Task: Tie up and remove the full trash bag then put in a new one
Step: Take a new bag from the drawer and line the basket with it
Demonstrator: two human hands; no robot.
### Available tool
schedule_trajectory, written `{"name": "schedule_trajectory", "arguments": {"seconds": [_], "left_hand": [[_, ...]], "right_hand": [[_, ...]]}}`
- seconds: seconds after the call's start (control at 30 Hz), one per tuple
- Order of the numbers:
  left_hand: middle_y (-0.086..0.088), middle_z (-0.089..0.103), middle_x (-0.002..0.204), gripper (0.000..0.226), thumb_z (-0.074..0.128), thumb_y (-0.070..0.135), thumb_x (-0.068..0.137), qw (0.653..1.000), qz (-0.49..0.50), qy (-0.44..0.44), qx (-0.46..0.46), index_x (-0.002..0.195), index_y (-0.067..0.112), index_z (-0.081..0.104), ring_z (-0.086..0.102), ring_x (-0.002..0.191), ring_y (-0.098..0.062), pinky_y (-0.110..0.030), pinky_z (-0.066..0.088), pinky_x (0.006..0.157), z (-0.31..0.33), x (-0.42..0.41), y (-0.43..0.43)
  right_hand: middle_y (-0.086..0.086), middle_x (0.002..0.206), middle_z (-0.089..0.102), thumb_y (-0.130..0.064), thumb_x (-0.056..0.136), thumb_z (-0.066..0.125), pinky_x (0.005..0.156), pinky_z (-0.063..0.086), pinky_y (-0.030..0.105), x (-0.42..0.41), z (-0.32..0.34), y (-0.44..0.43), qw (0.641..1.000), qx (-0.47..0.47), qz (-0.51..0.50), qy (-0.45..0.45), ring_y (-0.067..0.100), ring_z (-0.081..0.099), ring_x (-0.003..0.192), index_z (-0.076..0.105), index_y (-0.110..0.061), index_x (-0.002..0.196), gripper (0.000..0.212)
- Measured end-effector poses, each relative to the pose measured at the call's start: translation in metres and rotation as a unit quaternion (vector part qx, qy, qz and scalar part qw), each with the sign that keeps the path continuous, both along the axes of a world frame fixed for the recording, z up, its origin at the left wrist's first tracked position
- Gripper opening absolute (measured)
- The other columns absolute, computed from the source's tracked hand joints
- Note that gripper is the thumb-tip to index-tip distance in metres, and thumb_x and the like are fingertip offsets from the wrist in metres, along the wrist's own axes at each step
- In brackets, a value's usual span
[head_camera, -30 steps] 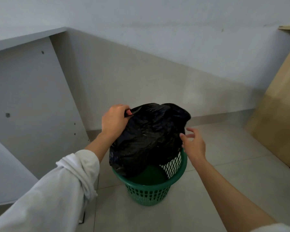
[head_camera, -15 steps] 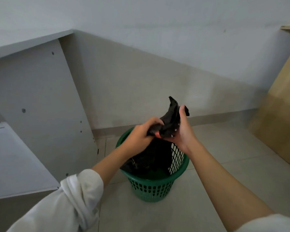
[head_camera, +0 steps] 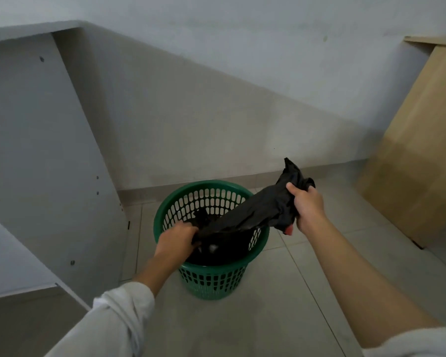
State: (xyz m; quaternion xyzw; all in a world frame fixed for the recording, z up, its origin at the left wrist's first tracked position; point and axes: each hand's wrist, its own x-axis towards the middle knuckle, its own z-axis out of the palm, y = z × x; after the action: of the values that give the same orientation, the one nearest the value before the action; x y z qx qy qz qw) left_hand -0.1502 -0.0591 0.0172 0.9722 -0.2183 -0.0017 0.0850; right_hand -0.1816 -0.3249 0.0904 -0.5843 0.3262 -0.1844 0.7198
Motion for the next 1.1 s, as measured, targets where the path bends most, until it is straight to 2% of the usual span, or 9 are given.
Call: {"name": "schedule_trajectory", "arguments": {"seconds": [0.17, 0.27, 0.37, 0.47, 0.57, 0.7, 0.8, 0.97, 1.1], "left_hand": [[-0.017, 0.065, 0.094, 0.025, 0.047, -0.007, 0.08, 0.991, 0.068, -0.03, -0.11, 0.098, 0.006, 0.061, 0.063, 0.083, -0.034, -0.039, 0.053, 0.066, 0.044, 0.04, 0.009], [-0.015, 0.065, 0.101, 0.031, 0.054, -0.008, 0.081, 0.965, 0.045, 0.096, -0.239, 0.108, 0.006, 0.061, 0.064, 0.08, -0.027, -0.032, 0.054, 0.07, 0.048, 0.047, 0.014], [-0.007, 0.059, 0.121, 0.052, 0.063, 0.003, 0.082, 0.964, -0.026, 0.26, -0.047, 0.13, 0.018, 0.051, 0.053, 0.114, -0.024, -0.034, 0.044, 0.095, 0.027, 0.039, 0.024], [-0.007, 0.055, 0.133, 0.052, 0.051, -0.004, 0.086, 0.971, -0.019, 0.228, 0.064, 0.134, 0.017, 0.051, 0.048, 0.124, -0.025, -0.032, 0.042, 0.098, 0.022, 0.033, 0.033], [-0.006, 0.062, 0.123, 0.03, 0.054, 0.012, 0.093, 0.977, 0.016, 0.173, -0.123, 0.123, 0.011, 0.06, 0.057, 0.11, -0.019, -0.03, 0.045, 0.095, 0.042, 0.028, 0.032], [-0.006, 0.071, 0.091, 0.036, 0.052, 0.04, 0.093, 0.898, 0.041, 0.19, -0.394, 0.099, 0.009, 0.069, 0.066, 0.077, -0.017, -0.034, 0.057, 0.077, 0.079, 0.015, 0.008], [-0.006, 0.067, 0.089, 0.047, 0.05, 0.054, 0.089, 0.856, 0.089, 0.277, -0.428, 0.104, 0.013, 0.067, 0.065, 0.074, -0.019, -0.026, 0.054, 0.062, 0.087, 0.01, -0.011], [-0.004, 0.054, 0.073, 0.027, 0.059, 0.041, 0.089, 0.854, 0.095, 0.271, -0.433, 0.087, 0.016, 0.068, 0.052, 0.065, -0.013, -0.023, 0.047, 0.059, 0.071, 0.007, -0.02], [0.0, 0.056, 0.083, 0.016, 0.062, 0.021, 0.089, 0.774, 0.173, 0.23, -0.565, 0.091, 0.006, 0.065, 0.052, 0.068, -0.012, -0.018, 0.046, 0.048, 0.061, 0.012, -0.022]], "right_hand": [[0.012, 0.129, 0.056, -0.018, 0.093, 0.058, 0.098, 0.046, 0.038, -0.007, -0.013, -0.023, 0.998, -0.035, -0.04, -0.013, 0.027, 0.056, 0.113, 0.046, -0.004, 0.134, 0.045], [0.01, 0.136, 0.052, -0.022, 0.094, 0.056, 0.104, 0.043, 0.041, -0.005, -0.02, -0.014, 0.998, -0.048, -0.038, -0.022, 0.026, 0.052, 0.12, 0.039, -0.007, 0.14, 0.051], [0.009, 0.136, 0.052, -0.026, 0.093, 0.057, 0.103, 0.043, 0.046, -0.003, -0.027, 0.007, 0.995, -0.104, 0.01, -0.001, 0.027, 0.052, 0.121, 0.043, -0.009, 0.137, 0.049], [0.008, 0.127, 0.058, -0.023, 0.093, 0.057, 0.1, 0.046, 0.046, 0.0, -0.035, 0.028, 0.983, -0.161, 0.079, 0.024, 0.027, 0.055, 0.115, 0.05, -0.008, 0.129, 0.039], [0.008, 0.117, 0.064, -0.019, 0.092, 0.059, 0.097, 0.048, 0.045, 0.002, -0.037, 0.052, 0.967, -0.194, 0.16, 0.028, 0.026, 0.059, 0.108, 0.058, -0.01, 0.119, 0.028], [0.004, 0.115, 0.066, -0.02, 0.087, 0.065, 0.097, 0.048, 0.044, 0.004, -0.035, 0.083, 0.932, -0.224, 0.285, 0.003, 0.022, 0.061, 0.107, 0.061, -0.015, 0.12, 0.034], [0.0, 0.116, 0.067, -0.021, 0.087, 0.066, 0.096, 0.05, 0.04, -0.002, -0.032, 0.096, 0.9, -0.206, 0.382, -0.035, 0.017, 0.062, 0.108, 0.06, -0.017, 0.124, 0.037], [0.002, 0.1, 0.071, -0.033, 0.094, 0.054, 0.085, 0.054, 0.036, -0.014, -0.034, 0.093, 0.86, -0.247, 0.446, -0.01, 0.017, 0.067, 0.095, 0.068, -0.014, 0.103, 0.025], [0.014, 0.081, 0.064, -0.025, 0.096, 0.05, 0.071, 0.049, 0.038, -0.014, -0.039, 0.083, 0.908, -0.285, 0.308, -0.005, 0.025, 0.061, 0.078, 0.061, -0.004, 0.08, 0.029]]}}
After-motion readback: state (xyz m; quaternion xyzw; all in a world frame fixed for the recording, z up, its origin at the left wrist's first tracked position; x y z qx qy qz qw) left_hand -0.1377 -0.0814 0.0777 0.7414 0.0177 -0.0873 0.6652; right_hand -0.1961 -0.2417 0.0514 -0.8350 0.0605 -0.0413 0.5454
